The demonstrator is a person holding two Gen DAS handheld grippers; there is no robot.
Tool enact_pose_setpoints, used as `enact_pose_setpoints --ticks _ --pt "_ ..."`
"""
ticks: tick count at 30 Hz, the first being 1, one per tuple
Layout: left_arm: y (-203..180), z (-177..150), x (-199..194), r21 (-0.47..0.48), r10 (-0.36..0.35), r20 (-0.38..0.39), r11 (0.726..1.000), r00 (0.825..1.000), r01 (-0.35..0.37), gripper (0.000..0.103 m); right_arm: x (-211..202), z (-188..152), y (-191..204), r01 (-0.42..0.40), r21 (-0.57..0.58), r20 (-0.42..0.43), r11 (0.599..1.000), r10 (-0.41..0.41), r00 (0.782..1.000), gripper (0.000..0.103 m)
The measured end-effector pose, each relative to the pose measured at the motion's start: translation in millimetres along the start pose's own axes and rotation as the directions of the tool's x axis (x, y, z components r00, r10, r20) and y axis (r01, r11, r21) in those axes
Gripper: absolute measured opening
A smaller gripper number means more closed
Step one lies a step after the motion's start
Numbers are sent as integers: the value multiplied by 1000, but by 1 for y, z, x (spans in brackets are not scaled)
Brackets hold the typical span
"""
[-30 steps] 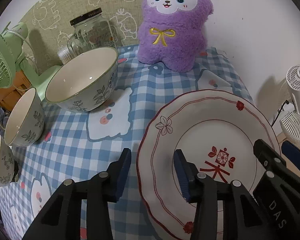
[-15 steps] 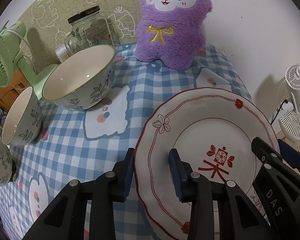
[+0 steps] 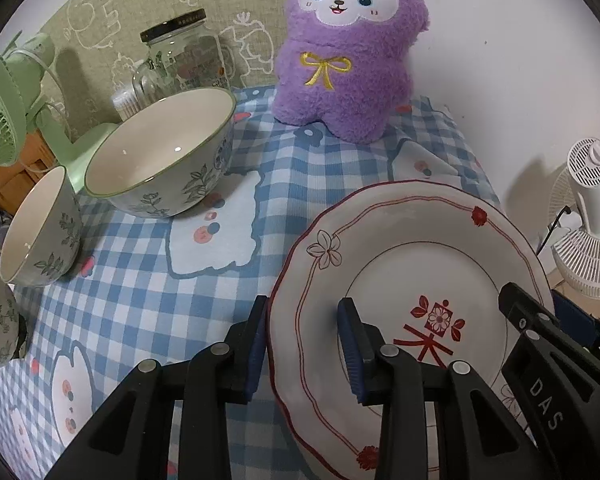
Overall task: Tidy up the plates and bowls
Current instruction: 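Lift the red-rimmed plate off the cloth with both grippers, then carry the red-rimmed plate with both grippers to the yellow-flower plate stack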
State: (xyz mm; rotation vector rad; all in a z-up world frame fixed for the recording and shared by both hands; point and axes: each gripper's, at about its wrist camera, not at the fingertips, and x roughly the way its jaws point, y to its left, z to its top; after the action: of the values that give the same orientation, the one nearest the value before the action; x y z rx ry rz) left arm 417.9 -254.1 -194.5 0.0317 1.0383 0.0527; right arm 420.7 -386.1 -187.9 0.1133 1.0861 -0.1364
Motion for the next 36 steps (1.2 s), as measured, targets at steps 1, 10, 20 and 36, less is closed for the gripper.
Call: enact_pose_setpoints --ticks 1,10,20,36 --pt "0 -1 -1 3 3 1 1000 1000 -3 34 -1 -1 0 -3 1 -4 1000 3 1000 45" --pt "8 -18 -14 -26 25 -19 999 1000 -25 34 -10 -17 5 -19 -31 -34 999 18 999 45" --pt "22 -46 -35 -42 54 -34 998 998 -56 33 -27 -46 14 -40 -64 -68 997 36 997 45" --pt "43 -74 -61 -93 92 -35 991 995 -95 34 -50 -65 33 -83 -137 -69 987 74 995 45"
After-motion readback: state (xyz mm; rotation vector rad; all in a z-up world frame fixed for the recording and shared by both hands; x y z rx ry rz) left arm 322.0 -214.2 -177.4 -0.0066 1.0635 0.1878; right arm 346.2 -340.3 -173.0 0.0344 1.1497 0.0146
